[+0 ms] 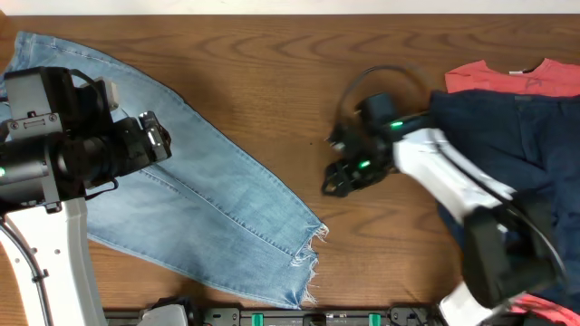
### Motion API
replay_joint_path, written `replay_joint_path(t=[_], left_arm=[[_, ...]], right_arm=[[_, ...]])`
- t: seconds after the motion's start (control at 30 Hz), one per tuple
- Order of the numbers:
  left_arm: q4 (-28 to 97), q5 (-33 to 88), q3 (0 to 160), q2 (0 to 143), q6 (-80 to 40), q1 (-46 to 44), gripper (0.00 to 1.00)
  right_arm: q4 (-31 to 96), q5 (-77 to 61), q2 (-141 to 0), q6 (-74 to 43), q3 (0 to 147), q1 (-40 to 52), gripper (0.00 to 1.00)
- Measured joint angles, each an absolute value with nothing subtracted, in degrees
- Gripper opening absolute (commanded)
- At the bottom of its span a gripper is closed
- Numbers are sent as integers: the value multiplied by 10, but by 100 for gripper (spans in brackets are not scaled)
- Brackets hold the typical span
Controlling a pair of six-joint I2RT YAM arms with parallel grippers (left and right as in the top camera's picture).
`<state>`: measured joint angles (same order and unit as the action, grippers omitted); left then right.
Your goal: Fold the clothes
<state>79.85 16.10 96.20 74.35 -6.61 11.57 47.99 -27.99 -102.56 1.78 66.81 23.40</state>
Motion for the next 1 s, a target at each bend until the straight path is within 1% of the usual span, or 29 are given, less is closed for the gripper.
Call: replay_joint_path(t=[0.2,0.37,0.5,0.53,0.6,0.67,0.87,0.9,1.0], left_arm=[[808,161,962,743,-66,116,92],[808,161,962,743,-66,116,92],[808,161,962,743,-66,116,92],[808,161,962,743,-66,116,92],[808,161,962,743,-66,116,92],[808,161,962,743,-66,116,92],[805,161,962,743,-66,116,92],[804,161,962,743,-66,116,92],[803,161,963,743,-66,116,92]], right_arm=[[455,-269,-1104,21,668,299,67],[460,-273,-1112,23,673,335,58],[468,-275,-1117,29,674,375,48],[470,-275,-1118,30,675,387,42],[474,-272,-1120,37,674,407,24],[479,-265,-1125,31,674,419,1],[488,-210,-1129,-22,685,406,1],[493,-185,-1129,-29,693,397,1],[522,-50,-1137,-44,744,342,1]])
